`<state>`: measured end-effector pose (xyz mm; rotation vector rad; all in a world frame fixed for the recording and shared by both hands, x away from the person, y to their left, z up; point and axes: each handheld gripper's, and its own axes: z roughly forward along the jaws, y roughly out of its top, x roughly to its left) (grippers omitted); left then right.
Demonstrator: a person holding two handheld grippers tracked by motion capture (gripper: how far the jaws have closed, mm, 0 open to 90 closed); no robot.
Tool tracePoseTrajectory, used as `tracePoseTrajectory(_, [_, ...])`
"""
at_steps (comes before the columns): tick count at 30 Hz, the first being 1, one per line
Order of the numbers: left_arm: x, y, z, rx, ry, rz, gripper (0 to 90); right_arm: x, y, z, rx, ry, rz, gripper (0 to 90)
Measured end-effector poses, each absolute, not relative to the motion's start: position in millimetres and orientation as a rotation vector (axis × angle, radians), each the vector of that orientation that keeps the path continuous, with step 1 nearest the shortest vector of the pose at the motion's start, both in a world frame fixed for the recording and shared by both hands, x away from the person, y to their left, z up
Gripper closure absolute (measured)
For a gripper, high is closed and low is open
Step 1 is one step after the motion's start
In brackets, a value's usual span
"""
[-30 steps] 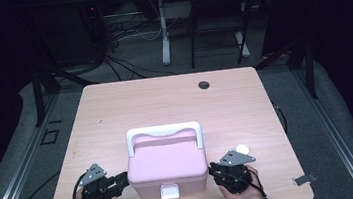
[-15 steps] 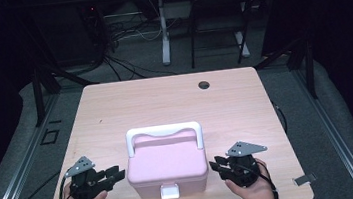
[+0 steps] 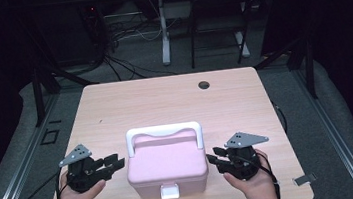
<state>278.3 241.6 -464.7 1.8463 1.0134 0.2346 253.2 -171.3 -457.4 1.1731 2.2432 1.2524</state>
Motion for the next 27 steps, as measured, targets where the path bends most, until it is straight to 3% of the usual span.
tracePoseTrajectory(11, [292.5,226.2,-449.3,1.858,0.985,0.203,58.1,264.6,-164.6,-435.4,1.167,2.217,1.334,60.6])
tracePoseTrajectory(27, [297.6,212.2,-451.4,1.903,0.953,0.22,56.8,278.1,-156.5,-436.7,1.163,2.205,1.38,57.2])
